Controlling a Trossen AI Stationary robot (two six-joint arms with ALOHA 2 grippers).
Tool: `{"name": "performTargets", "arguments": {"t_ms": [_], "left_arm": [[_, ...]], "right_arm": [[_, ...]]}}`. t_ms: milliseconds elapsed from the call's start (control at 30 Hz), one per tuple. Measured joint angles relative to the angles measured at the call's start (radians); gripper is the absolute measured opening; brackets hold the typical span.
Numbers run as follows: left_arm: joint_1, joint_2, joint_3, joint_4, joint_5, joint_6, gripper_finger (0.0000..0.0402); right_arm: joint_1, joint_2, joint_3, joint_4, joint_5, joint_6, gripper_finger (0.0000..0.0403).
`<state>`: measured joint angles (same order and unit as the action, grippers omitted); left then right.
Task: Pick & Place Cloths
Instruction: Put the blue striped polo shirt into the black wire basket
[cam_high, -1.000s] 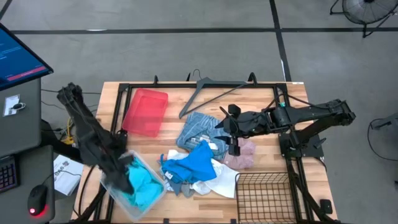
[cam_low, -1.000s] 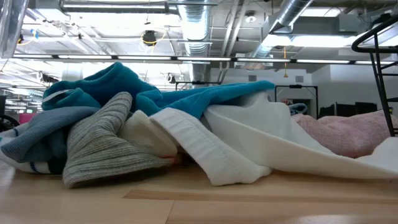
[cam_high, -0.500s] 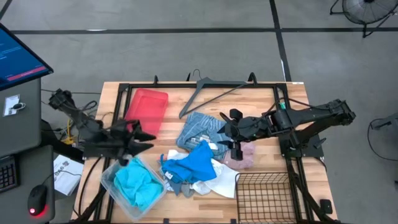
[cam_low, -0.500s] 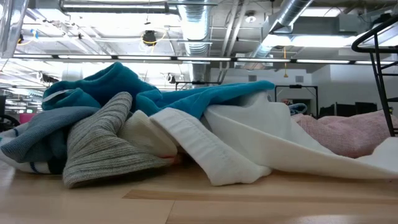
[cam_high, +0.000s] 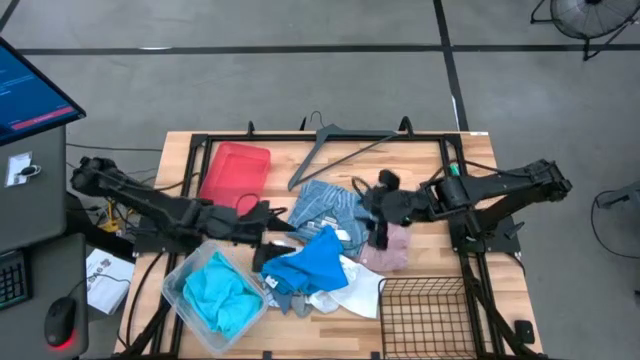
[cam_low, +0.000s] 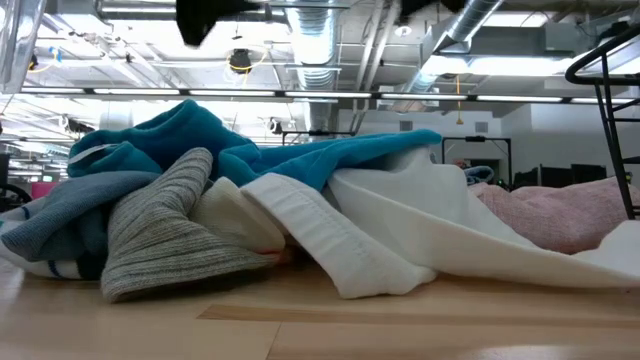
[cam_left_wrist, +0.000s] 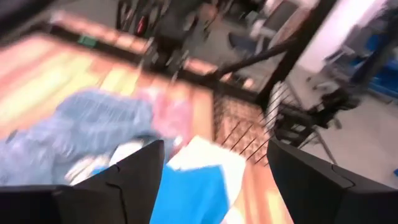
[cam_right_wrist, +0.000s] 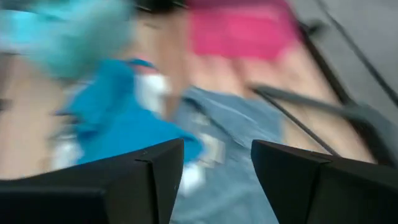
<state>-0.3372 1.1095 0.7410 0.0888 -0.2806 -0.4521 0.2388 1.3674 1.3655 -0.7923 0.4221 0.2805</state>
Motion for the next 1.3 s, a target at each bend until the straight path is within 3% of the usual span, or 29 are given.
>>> {"name": "performTargets", "arguments": {"t_ms": [200,433,633,933,1300], "left_arm": [[0.071,-0.014,0.0,-0.078,0.075,-0.083,0.0264],[0.068,-0.12,-0.002,-0.087,0.107,-0.079,0.0263],[0.068,-0.192,-0.002,-0.176,0.112,-0.076,0.0263],[0.068,-0.186,-0.004,-0.198,0.112,-0.052,0.0263],[0.067,-0.187,-0.004,-0.211,0.115,-0.057,0.0262]], "right_arm": [[-0.172,0.012,0.0,-0.142,-0.011,0.134,0.0225],[-0.358,0.151,0.0,-0.072,-0.237,-0.065,0.032],[-0.435,0.333,-0.001,0.041,-0.294,-0.158,0.0372],[-0.531,0.543,0.041,0.069,-0.366,-0.183,0.0372],[-0.495,0.733,0.167,0.046,-0.473,-0.295,0.0354]]}}
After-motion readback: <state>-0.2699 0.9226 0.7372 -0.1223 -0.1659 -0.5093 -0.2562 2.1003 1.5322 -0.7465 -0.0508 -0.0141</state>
